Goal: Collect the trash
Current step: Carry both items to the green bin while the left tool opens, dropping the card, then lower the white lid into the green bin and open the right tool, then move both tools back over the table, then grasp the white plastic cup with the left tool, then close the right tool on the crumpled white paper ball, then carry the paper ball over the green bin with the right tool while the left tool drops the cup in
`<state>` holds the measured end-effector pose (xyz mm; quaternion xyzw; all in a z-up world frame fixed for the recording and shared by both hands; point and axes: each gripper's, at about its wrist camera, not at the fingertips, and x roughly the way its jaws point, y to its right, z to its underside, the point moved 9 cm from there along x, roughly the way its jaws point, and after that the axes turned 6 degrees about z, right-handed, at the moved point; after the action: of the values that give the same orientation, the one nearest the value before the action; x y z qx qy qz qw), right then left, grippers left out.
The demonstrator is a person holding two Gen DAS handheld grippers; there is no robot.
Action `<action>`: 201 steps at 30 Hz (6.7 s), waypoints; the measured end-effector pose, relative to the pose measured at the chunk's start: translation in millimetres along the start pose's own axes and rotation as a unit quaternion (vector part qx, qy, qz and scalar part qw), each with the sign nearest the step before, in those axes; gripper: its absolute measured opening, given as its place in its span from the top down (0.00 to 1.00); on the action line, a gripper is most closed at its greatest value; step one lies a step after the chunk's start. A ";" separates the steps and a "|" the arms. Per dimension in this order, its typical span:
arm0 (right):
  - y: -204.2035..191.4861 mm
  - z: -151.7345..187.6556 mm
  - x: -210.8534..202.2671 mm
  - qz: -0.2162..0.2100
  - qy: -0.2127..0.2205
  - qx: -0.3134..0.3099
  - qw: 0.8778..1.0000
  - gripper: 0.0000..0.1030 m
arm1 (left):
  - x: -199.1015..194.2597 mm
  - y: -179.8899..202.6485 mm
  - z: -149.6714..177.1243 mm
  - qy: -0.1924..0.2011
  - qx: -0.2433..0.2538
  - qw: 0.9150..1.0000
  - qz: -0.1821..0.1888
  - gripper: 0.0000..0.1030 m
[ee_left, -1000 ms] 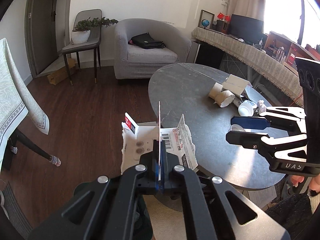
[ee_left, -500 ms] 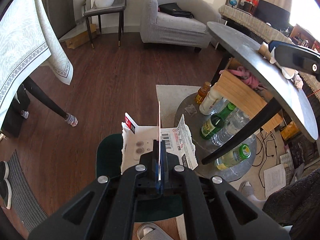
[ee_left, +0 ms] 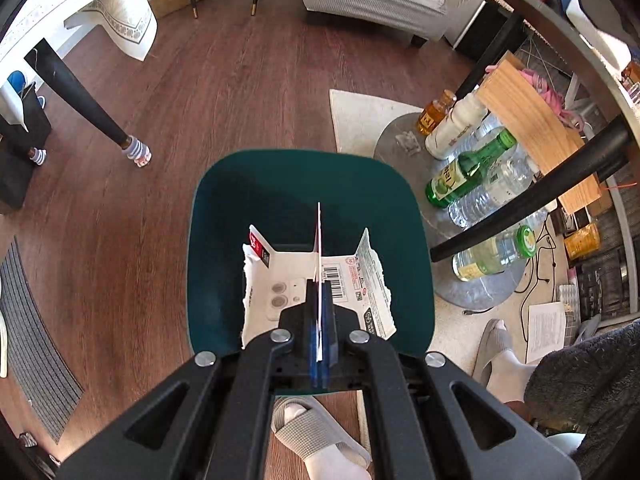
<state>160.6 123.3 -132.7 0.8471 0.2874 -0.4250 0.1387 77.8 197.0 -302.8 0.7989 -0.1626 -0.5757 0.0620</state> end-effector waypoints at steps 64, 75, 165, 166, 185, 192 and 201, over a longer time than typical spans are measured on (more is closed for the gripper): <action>-15.2 31.4 -8.2 -0.026 -0.005 -0.035 0.999 0.49 | -238.1 83.2 -137.5 0.306 0.007 0.952 -0.023 0.46; 89.4 28.7 -95.2 0.061 0.065 0.025 0.996 0.46 | -216.9 169.6 -162.3 0.308 0.062 0.949 0.009 0.35; 312.2 140.1 -167.2 0.224 0.042 0.173 0.958 0.51 | -80.9 302.4 -182.8 0.211 0.089 0.972 0.057 0.89; 306.0 133.7 -168.9 0.212 0.049 0.174 0.960 0.51 | -82.9 298.3 -181.9 0.212 0.088 0.972 0.054 0.89; 190.6 40.0 -130.0 0.108 0.085 0.113 0.984 0.51 | -103.7 168.9 -145.2 0.194 0.035 0.980 -0.007 0.89; 135.3 10.3 -100.0 0.069 0.079 0.083 0.991 0.51 | -82.7 113.6 -113.4 0.153 0.014 0.988 -0.029 0.89; 73.3 -6.0 -57.1 0.040 0.052 0.042 0.997 0.51 | -34.9 48.5 -62.9 0.075 -0.004 0.995 -0.059 0.89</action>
<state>181.8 46.6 -84.1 0.8838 0.2419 -0.3865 0.1050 117.9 157.5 -236.8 0.8477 -0.1075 -0.5176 0.0433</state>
